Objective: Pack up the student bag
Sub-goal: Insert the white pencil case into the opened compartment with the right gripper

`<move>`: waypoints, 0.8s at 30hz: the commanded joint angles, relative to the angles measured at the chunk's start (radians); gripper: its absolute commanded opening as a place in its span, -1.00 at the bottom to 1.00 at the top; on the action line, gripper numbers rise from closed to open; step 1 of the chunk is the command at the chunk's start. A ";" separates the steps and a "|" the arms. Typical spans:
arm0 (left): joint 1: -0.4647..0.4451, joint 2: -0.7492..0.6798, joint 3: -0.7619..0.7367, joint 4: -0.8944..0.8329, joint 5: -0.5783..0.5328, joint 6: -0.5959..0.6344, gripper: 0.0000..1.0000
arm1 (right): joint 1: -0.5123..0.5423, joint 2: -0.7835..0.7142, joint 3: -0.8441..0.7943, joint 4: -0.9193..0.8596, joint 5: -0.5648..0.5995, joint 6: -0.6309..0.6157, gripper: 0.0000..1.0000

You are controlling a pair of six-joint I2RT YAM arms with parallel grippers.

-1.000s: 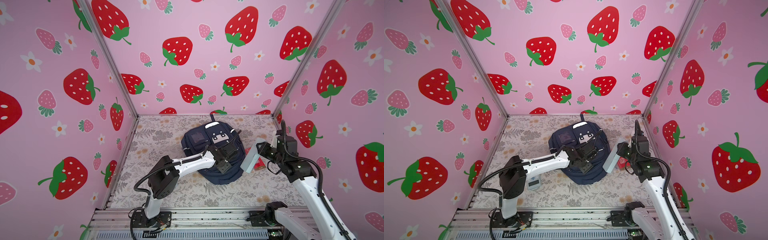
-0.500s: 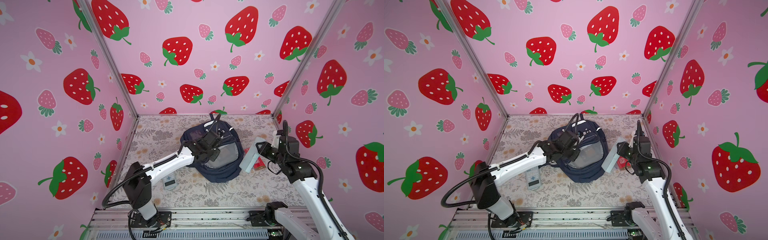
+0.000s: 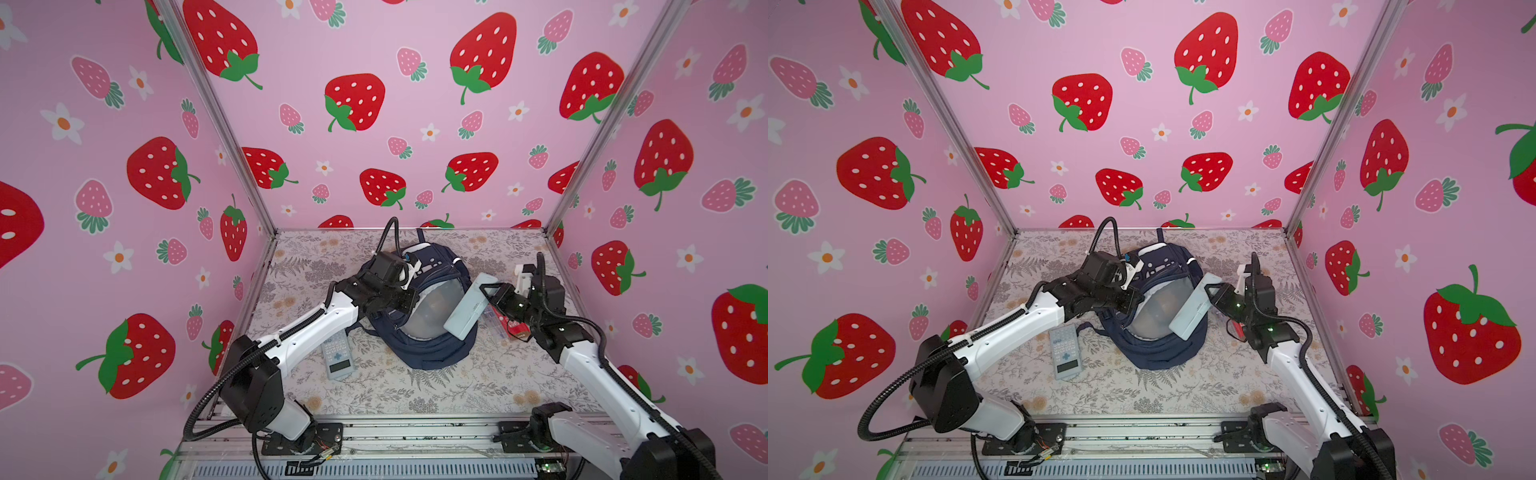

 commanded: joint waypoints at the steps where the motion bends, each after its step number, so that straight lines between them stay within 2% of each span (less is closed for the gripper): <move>1: 0.022 -0.047 0.006 0.077 0.073 -0.044 -1.00 | 0.081 0.064 -0.023 0.235 0.057 0.136 -0.58; 3: 0.030 -0.055 -0.004 0.086 0.088 -0.045 -1.00 | 0.148 0.143 0.017 0.257 0.097 0.136 -0.31; 5: 0.037 -0.061 -0.010 0.088 0.092 -0.048 -1.00 | 0.207 0.226 0.073 0.218 0.139 0.120 0.19; 7: 0.046 -0.065 -0.012 0.089 0.102 -0.057 -1.00 | 0.228 0.282 0.085 0.227 0.119 0.125 0.43; 10: 0.058 -0.070 -0.025 0.095 0.110 -0.064 -1.00 | 0.229 0.282 0.080 0.191 0.119 0.099 0.47; 16: 0.079 -0.068 -0.038 0.073 0.105 -0.068 -1.00 | 0.214 0.139 0.078 -0.050 0.252 -0.005 0.47; 20: 0.086 -0.065 -0.047 0.049 0.112 -0.083 -1.00 | 0.212 0.060 0.060 -0.149 0.287 -0.070 0.43; 24: 0.086 -0.100 -0.111 0.097 0.120 -0.126 -0.30 | 0.216 0.011 0.073 -0.242 0.276 -0.136 0.38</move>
